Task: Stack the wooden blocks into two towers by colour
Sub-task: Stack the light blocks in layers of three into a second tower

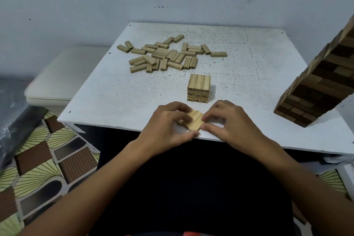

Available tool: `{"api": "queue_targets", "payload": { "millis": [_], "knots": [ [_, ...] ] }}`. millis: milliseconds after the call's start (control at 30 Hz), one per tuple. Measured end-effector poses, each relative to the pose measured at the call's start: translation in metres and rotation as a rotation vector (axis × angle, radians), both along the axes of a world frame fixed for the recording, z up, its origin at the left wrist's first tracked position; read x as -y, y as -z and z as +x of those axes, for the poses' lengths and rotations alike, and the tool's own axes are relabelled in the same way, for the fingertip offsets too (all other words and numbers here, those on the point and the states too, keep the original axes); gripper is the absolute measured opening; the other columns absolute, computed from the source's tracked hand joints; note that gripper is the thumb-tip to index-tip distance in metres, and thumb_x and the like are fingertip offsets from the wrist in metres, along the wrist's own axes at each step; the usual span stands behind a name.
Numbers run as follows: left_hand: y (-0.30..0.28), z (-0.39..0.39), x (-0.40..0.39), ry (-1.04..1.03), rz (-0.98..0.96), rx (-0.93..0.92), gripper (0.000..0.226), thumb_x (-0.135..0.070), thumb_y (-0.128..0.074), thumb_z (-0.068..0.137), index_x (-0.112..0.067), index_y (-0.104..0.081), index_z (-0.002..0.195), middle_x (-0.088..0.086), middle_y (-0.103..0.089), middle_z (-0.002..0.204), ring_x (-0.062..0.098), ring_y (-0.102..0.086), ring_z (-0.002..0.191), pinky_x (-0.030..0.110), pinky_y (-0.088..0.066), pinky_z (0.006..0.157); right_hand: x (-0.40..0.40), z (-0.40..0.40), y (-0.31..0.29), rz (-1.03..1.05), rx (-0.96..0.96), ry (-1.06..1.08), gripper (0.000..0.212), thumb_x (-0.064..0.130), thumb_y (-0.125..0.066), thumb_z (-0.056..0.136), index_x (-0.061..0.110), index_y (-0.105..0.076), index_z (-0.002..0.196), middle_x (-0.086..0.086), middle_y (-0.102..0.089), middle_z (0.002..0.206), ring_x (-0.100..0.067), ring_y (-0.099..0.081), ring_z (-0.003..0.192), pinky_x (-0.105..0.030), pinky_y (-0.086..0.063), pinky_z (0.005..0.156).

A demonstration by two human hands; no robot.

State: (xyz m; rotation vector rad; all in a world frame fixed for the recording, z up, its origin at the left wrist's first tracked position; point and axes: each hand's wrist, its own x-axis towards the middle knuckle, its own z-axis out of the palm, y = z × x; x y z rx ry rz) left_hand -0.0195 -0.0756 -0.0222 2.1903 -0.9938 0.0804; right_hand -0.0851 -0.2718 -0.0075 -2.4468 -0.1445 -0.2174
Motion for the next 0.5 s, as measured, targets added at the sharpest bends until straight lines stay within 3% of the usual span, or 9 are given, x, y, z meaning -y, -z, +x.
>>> {"api": "queue_targets", "payload": {
  "millis": [67, 167, 267, 367, 433, 500],
  "knots": [
    [-0.004, 0.005, -0.003, 0.071, 0.021, -0.015, 0.032, -0.039, -0.076, 0.071, -0.015, -0.078, 0.092, -0.005, -0.068, 0.111, 0.004, -0.061, 0.101, 0.018, -0.047, 0.087, -0.005, -0.003, 0.001, -0.026, 0.014, 0.014, 0.014, 0.032, -0.076, 0.08, 0.022, -0.074, 0.09, 0.006, -0.061, 0.089, -0.011, -0.055, 0.091, -0.039, -0.049, 0.08],
    [-0.009, 0.013, -0.009, 0.149, 0.058, -0.045, 0.032, -0.034, -0.073, 0.074, -0.013, -0.077, 0.097, -0.004, -0.068, 0.115, 0.006, -0.061, 0.107, 0.03, -0.048, 0.094, -0.015, -0.008, 0.001, -0.068, 0.022, 0.019, 0.015, 0.034, -0.073, 0.083, 0.023, -0.073, 0.092, 0.006, -0.06, 0.089, -0.01, -0.055, 0.088, -0.037, -0.05, 0.076],
    [-0.014, 0.02, -0.013, 0.195, 0.086, -0.062, 0.038, -0.029, -0.073, 0.074, -0.012, -0.074, 0.109, -0.003, -0.068, 0.12, 0.005, -0.059, 0.114, 0.04, -0.035, 0.113, -0.023, -0.013, 0.004, -0.081, 0.039, 0.024, 0.013, 0.033, -0.071, 0.085, 0.022, -0.072, 0.091, 0.006, -0.059, 0.087, -0.011, -0.055, 0.085, -0.037, -0.05, 0.073],
    [-0.016, 0.02, -0.016, 0.195, 0.089, -0.11, 0.057, -0.022, -0.074, 0.073, -0.017, -0.063, 0.128, -0.004, -0.06, 0.133, 0.002, -0.05, 0.126, 0.028, -0.023, 0.118, -0.028, -0.013, 0.006, 0.038, 0.063, 0.088, 0.012, 0.03, -0.068, 0.087, 0.022, -0.071, 0.095, 0.006, -0.056, 0.09, -0.009, -0.055, 0.086, -0.029, -0.047, 0.071],
    [-0.015, 0.015, -0.016, 0.129, 0.015, -0.167, 0.064, -0.027, -0.07, 0.075, -0.025, -0.054, 0.136, -0.008, -0.056, 0.137, -0.002, -0.046, 0.128, 0.013, -0.026, 0.11, -0.031, -0.014, 0.005, 0.224, 0.108, 0.173, 0.016, 0.025, -0.064, 0.09, 0.026, -0.066, 0.106, 0.006, -0.058, 0.101, -0.004, -0.055, 0.094, -0.018, -0.042, 0.074],
    [-0.014, 0.006, -0.013, 0.038, -0.159, -0.266, 0.059, -0.032, -0.062, 0.082, -0.028, -0.047, 0.139, -0.011, -0.056, 0.136, -0.003, -0.047, 0.127, 0.01, -0.031, 0.106, -0.037, -0.017, 0.001, 0.498, 0.095, 0.247, 0.025, 0.031, -0.057, 0.095, 0.032, -0.056, 0.119, 0.012, -0.057, 0.118, 0.001, -0.053, 0.109, -0.013, -0.043, 0.083]
  ]
}}
